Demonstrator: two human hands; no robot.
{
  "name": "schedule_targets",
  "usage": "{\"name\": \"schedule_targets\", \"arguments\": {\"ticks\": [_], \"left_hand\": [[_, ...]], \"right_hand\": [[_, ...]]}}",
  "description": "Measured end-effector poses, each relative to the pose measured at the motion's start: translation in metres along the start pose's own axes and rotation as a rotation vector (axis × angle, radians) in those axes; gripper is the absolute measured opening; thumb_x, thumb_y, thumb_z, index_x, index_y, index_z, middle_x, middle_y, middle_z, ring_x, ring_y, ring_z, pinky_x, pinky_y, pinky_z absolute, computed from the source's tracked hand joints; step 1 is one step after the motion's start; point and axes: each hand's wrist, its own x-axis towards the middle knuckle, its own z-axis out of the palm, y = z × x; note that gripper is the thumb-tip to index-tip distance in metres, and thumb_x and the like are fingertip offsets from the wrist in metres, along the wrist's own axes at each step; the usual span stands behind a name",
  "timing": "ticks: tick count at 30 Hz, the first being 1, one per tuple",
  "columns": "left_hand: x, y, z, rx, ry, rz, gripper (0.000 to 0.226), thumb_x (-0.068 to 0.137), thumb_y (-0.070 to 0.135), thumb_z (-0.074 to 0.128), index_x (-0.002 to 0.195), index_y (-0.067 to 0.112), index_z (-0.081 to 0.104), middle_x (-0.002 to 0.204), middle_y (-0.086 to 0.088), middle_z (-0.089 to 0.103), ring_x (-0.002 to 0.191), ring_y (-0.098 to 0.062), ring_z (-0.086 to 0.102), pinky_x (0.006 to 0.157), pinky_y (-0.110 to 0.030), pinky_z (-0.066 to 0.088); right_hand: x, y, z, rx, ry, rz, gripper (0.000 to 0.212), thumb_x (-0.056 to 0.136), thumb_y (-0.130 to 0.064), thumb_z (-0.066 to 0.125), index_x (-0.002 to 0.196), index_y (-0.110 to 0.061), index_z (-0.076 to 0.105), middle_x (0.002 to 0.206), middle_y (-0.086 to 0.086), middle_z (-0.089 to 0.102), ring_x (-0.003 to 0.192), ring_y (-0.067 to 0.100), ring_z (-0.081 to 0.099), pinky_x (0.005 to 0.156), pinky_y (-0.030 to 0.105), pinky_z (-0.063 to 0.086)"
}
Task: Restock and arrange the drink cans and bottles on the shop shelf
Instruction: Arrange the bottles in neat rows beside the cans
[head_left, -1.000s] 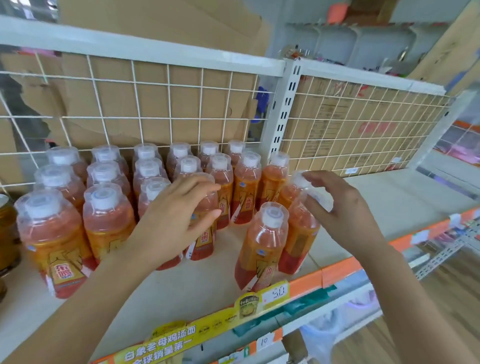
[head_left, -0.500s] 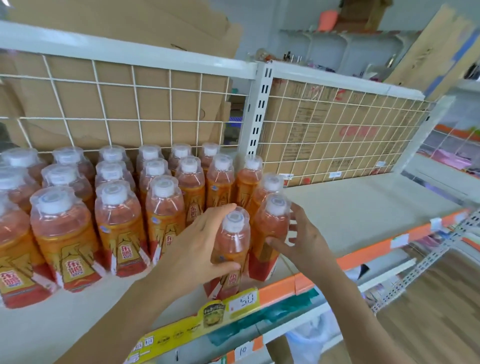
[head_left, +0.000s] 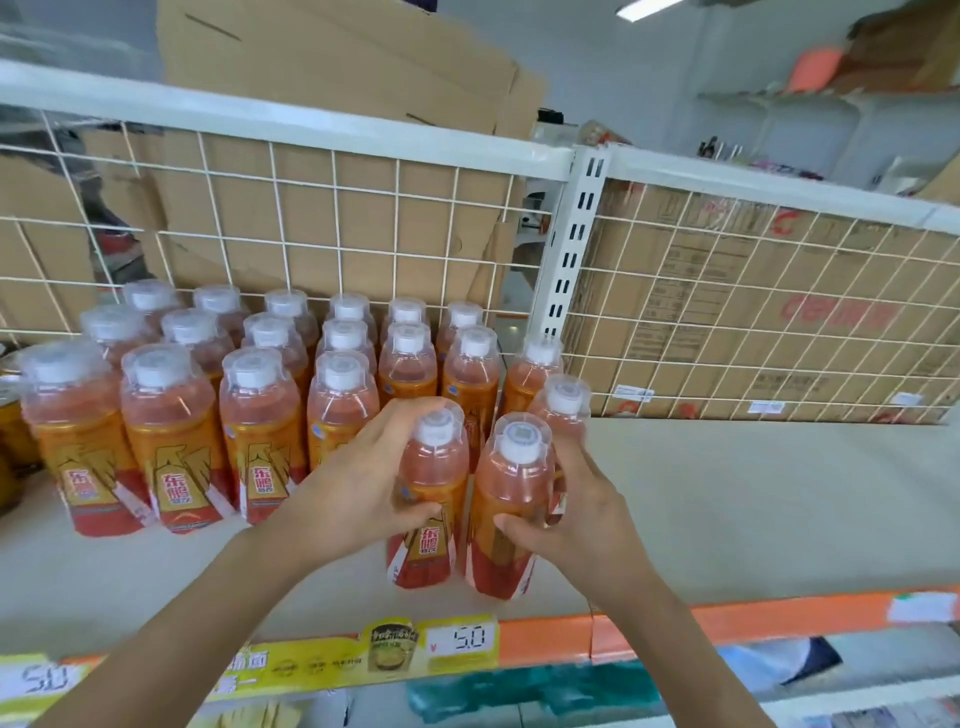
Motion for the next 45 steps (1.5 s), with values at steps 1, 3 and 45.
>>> {"name": "schedule_targets", "arguments": {"ticks": [1, 3, 45], "left_hand": [[0.002, 0.0, -0.001, 0.021, -0.007, -0.021, 0.085, 0.075, 0.027, 0.076, 0.125, 0.055, 0.012, 0.111, 0.03, 0.032, 0.075, 0.003, 0.056, 0.063, -0.008, 0.04], [0.006, -0.001, -0.002, 0.085, -0.007, -0.066, 0.084, 0.076, 0.03, 0.075, 0.134, 0.043, 0.016, 0.123, 0.024, 0.031, 0.07, -0.001, 0.057, 0.062, -0.01, 0.041], [0.069, -0.013, -0.015, 0.804, 0.018, 0.068, 0.085, 0.074, 0.055, 0.067, 0.14, 0.022, 0.025, 0.131, -0.008, 0.036, 0.116, -0.027, 0.042, 0.101, -0.036, 0.029]], "right_hand": [[0.001, 0.001, 0.001, 0.033, -0.011, 0.0, 0.077, 0.068, -0.037, 0.079, 0.131, -0.033, 0.035, 0.126, -0.011, 0.054, 0.106, 0.011, 0.058, 0.09, 0.028, 0.05], [0.005, 0.003, 0.003, 0.085, -0.033, -0.009, 0.075, 0.068, -0.037, 0.078, 0.13, -0.034, 0.036, 0.124, -0.011, 0.056, 0.107, 0.01, 0.058, 0.091, 0.03, 0.05], [0.021, -0.045, 0.042, -0.195, 0.178, 0.217, 0.091, 0.078, -0.04, 0.07, 0.145, -0.015, 0.014, 0.137, 0.002, 0.046, 0.112, 0.021, 0.057, 0.082, 0.026, 0.047]]}}
